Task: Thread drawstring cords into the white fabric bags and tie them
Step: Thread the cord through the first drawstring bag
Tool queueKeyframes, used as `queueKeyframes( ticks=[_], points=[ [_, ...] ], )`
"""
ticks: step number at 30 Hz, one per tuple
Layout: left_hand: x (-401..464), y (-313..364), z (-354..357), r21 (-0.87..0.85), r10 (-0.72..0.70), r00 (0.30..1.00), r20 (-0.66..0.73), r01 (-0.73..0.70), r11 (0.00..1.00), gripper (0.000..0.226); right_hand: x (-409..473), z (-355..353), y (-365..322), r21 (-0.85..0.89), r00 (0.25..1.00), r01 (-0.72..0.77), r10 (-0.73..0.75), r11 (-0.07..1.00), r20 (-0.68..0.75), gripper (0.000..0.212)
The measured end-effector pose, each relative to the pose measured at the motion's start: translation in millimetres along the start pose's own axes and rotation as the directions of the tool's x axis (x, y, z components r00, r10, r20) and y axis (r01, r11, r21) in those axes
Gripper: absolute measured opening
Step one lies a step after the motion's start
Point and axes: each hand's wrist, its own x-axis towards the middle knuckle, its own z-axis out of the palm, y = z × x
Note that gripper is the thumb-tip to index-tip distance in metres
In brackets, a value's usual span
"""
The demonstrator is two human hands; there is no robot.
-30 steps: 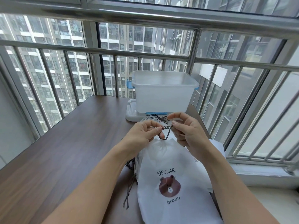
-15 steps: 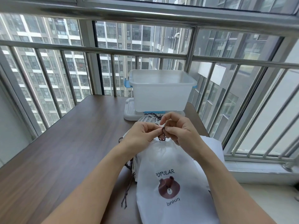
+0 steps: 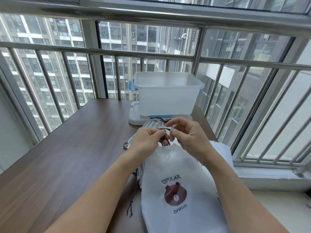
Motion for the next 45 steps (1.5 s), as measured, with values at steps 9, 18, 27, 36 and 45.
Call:
queueKeyframes(
  ticks=[9, 18, 27, 36, 45],
  points=[
    [2, -1, 0, -0.169, -0.098, 0.988, -0.123, 0.076, 0.983, 0.024, 0, -2, 10, 0.225, 0.954, -0.282, 0.297, 0.933, -0.034, 0.01],
    [0, 4, 3, -0.214, -0.09, 0.986, -0.137, 0.059, 0.975, 0.022, 0, -6, 12, 0.166, 0.932, -0.352, 0.362, 0.921, -0.034, 0.015],
    [4, -2, 2, -0.248, -0.097, 0.984, -0.15, 0.058, 0.967, 0.025, 0, -4, 13, 0.126, 0.94, -0.332, 0.339, 0.935, -0.036, 0.012],
    [6, -6, 3, -0.205, -0.053, 0.988, -0.148, 0.022, 0.978, 0.025, 0, 1, 14, 0.112, 0.952, -0.3, 0.304, 0.947, -0.022, 0.018],
    [8, -9, 4, -0.191, -0.03, 0.984, -0.174, -0.004, 0.982, 0.03, -1, -1, 11, 0.173, 0.94, -0.339, 0.338, 0.925, 0.036, 0.017]
  ],
)
